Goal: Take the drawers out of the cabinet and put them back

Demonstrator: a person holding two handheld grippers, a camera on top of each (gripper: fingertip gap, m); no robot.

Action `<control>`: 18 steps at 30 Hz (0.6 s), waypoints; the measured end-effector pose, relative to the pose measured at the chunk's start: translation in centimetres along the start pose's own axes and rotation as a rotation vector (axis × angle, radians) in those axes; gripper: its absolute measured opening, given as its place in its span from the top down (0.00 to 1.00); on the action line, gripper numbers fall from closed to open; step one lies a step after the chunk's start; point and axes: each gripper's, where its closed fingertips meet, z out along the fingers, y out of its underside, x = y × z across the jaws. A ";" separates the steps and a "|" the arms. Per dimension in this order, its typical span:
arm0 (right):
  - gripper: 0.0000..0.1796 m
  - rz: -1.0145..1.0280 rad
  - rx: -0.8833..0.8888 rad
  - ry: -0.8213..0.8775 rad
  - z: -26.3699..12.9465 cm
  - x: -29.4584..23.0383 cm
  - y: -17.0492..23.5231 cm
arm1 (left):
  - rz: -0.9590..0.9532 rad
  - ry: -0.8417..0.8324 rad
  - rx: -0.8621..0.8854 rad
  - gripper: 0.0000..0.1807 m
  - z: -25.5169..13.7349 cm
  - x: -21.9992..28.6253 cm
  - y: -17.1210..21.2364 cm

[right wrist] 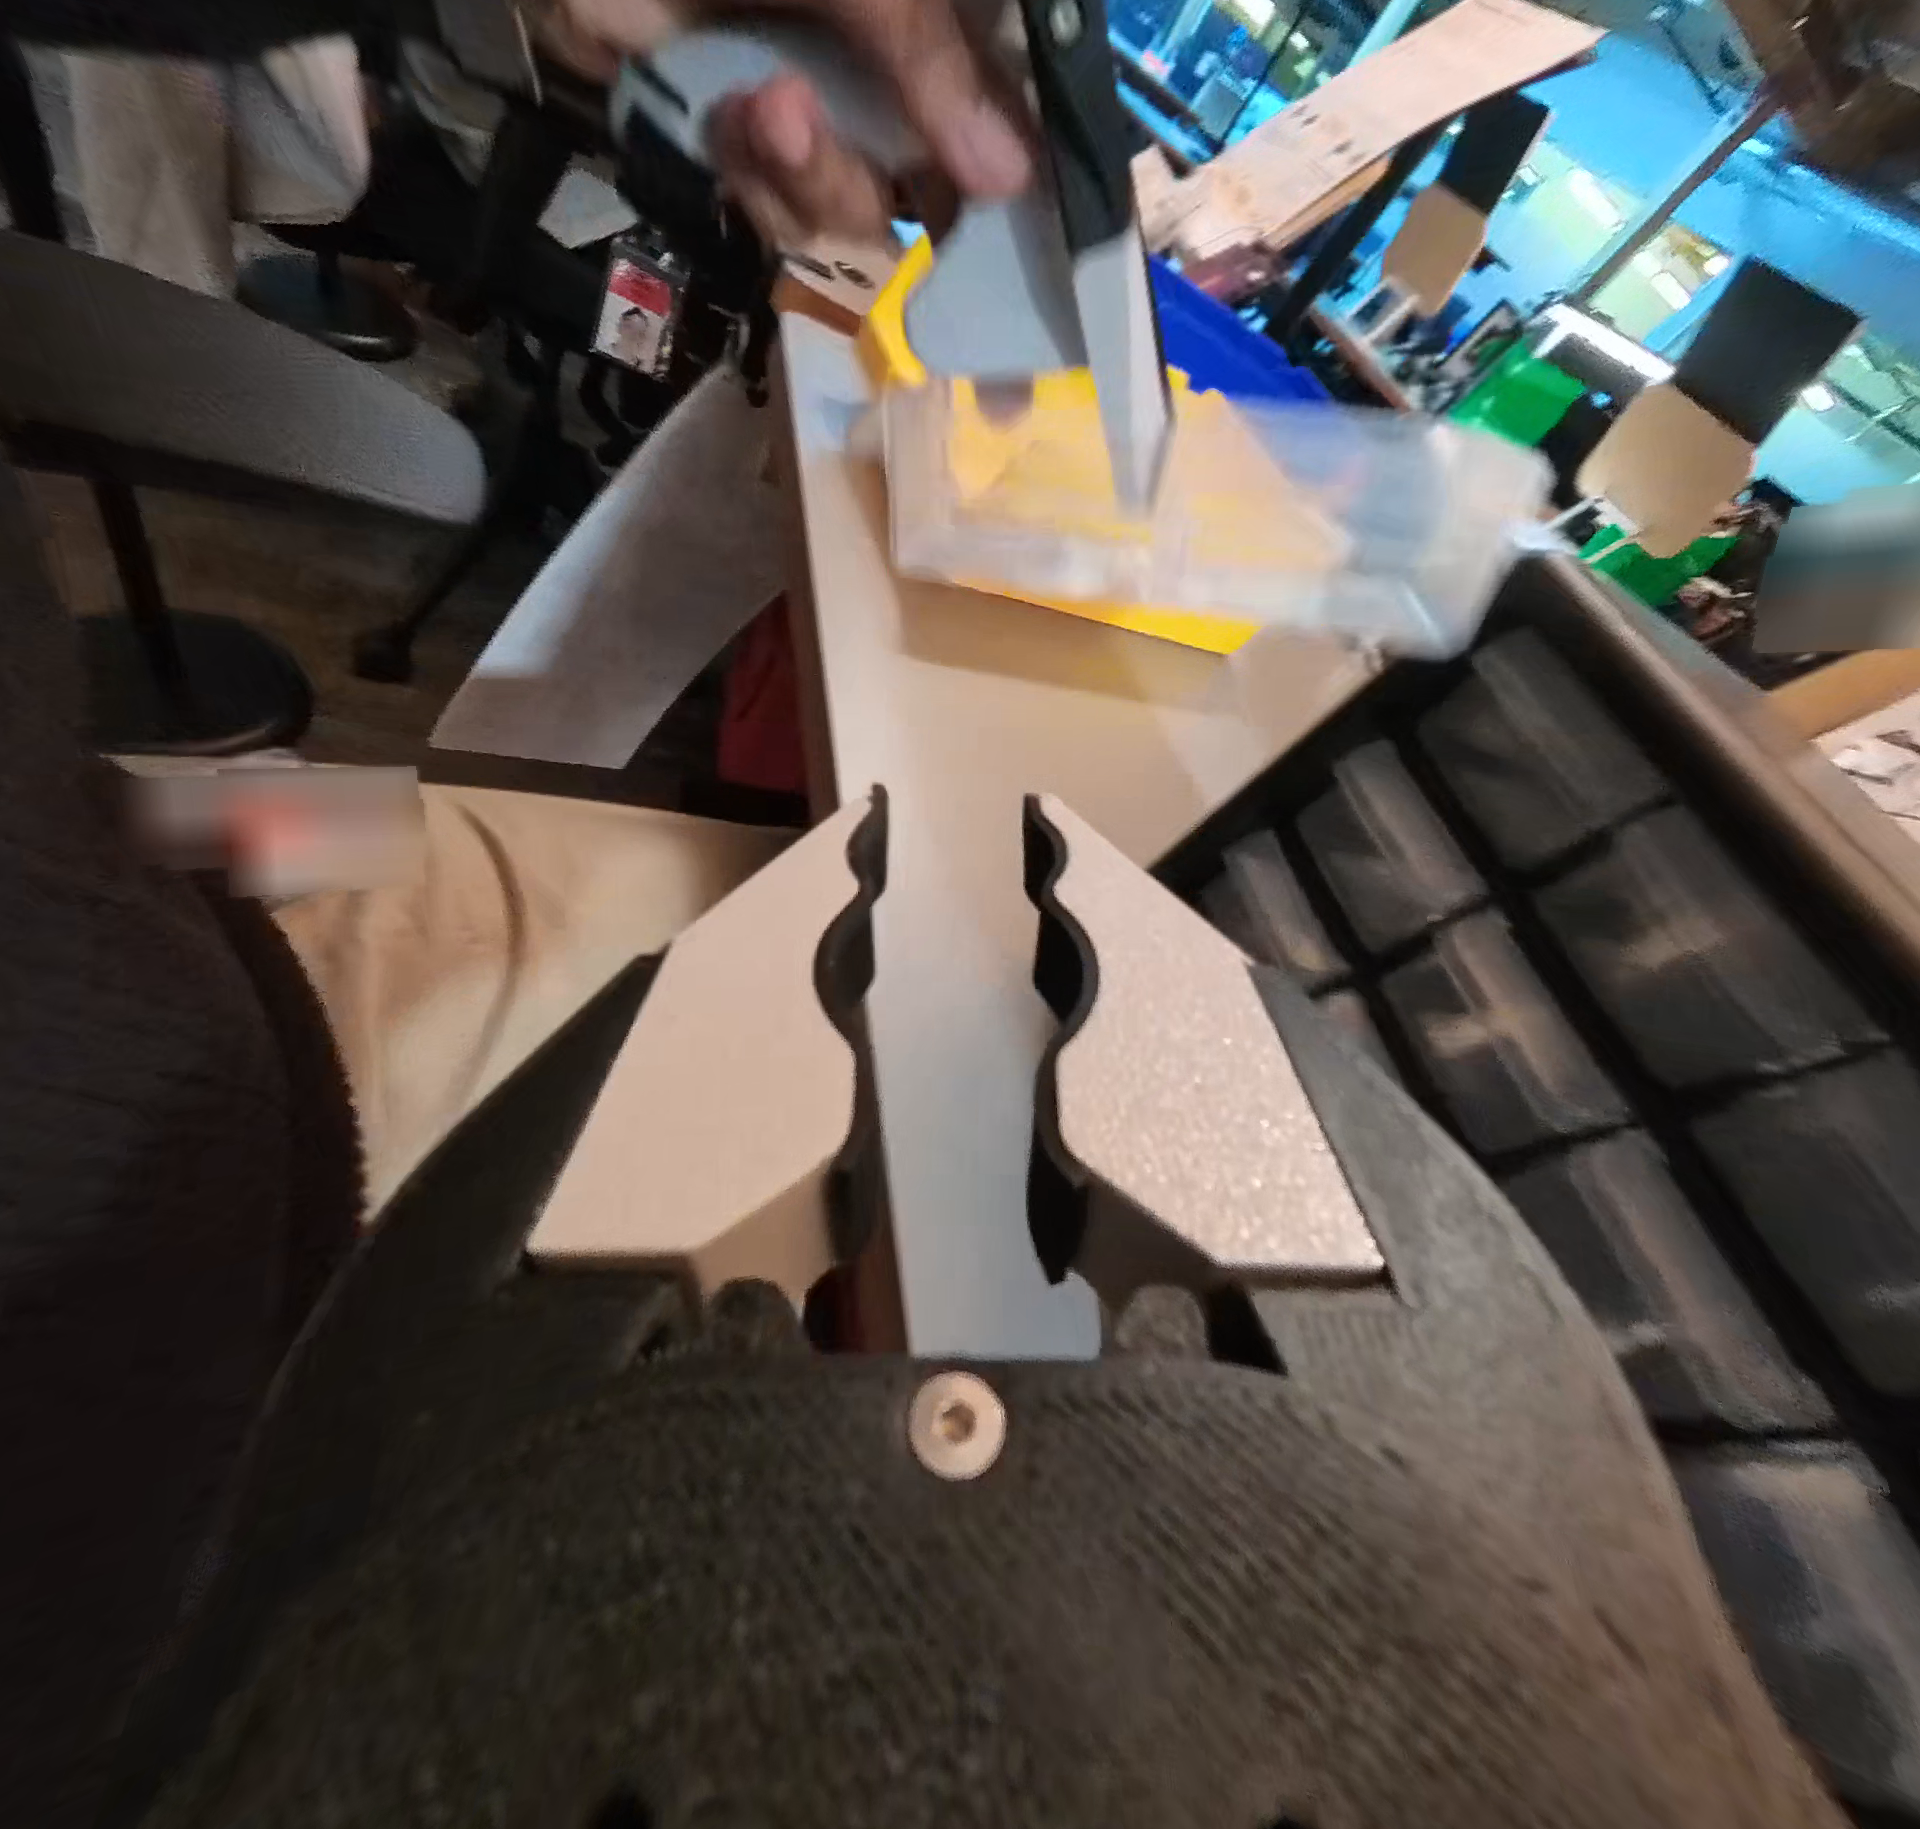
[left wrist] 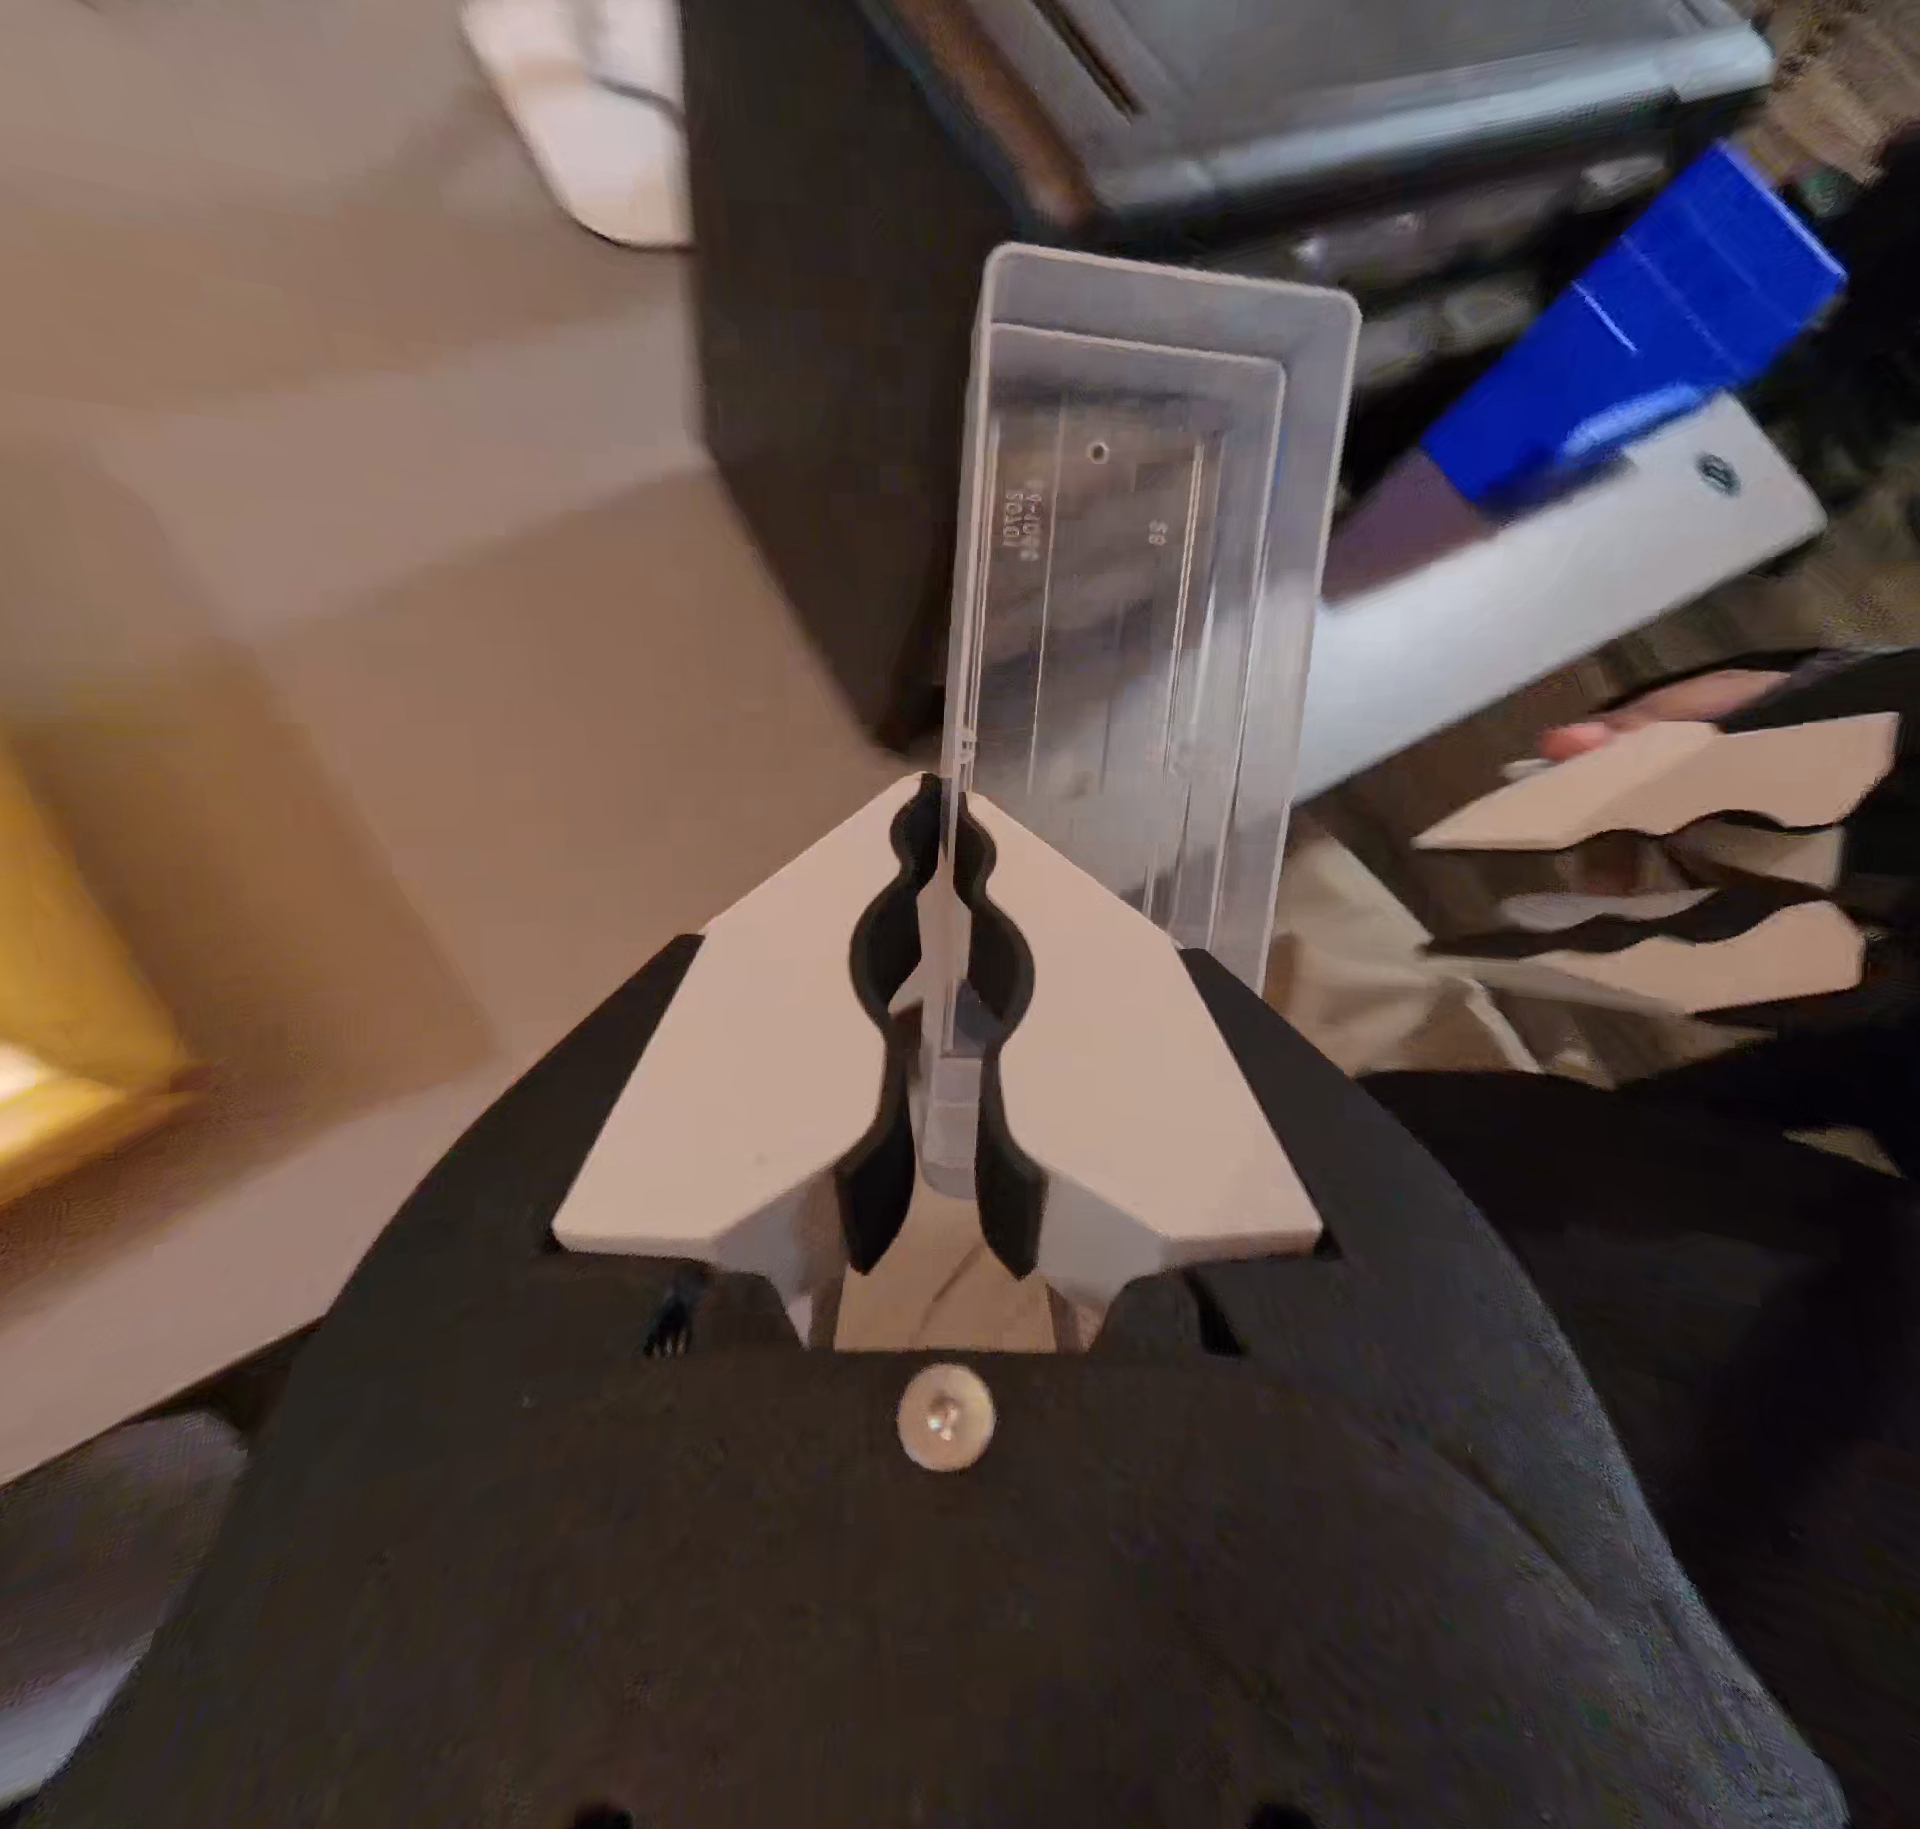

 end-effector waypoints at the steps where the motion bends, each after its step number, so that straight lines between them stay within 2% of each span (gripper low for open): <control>1: 0.84 0.007 -0.008 -0.022 0.2 -0.9 -0.2 | -0.006 0.031 -0.007 1.00 1.3 1.7 0.9; 6: 0.78 -0.018 -0.077 -0.057 0.5 -4.0 -0.9 | 0.046 0.005 -0.020 1.00 6.5 5.7 3.7; 10: 0.74 0.013 -0.296 -0.043 1.0 -5.1 2.0 | 0.016 0.017 -0.002 1.00 9.3 8.4 4.7; 11: 0.75 0.005 -0.359 -0.044 1.1 -5.3 3.2 | 0.009 0.024 0.006 1.00 9.7 8.9 4.6; 14: 0.90 -0.194 -0.494 0.043 0.8 -4.4 5.7 | 0.012 0.060 -0.004 1.00 10.4 10.3 4.5; 16: 0.90 -0.316 -0.533 0.090 0.5 -4.0 6.1 | 0.040 0.057 -0.003 1.00 10.5 10.7 4.2; 18: 0.91 -0.345 -0.569 0.112 0.4 -3.7 6.5 | 0.074 0.047 -0.010 1.00 10.5 10.8 3.9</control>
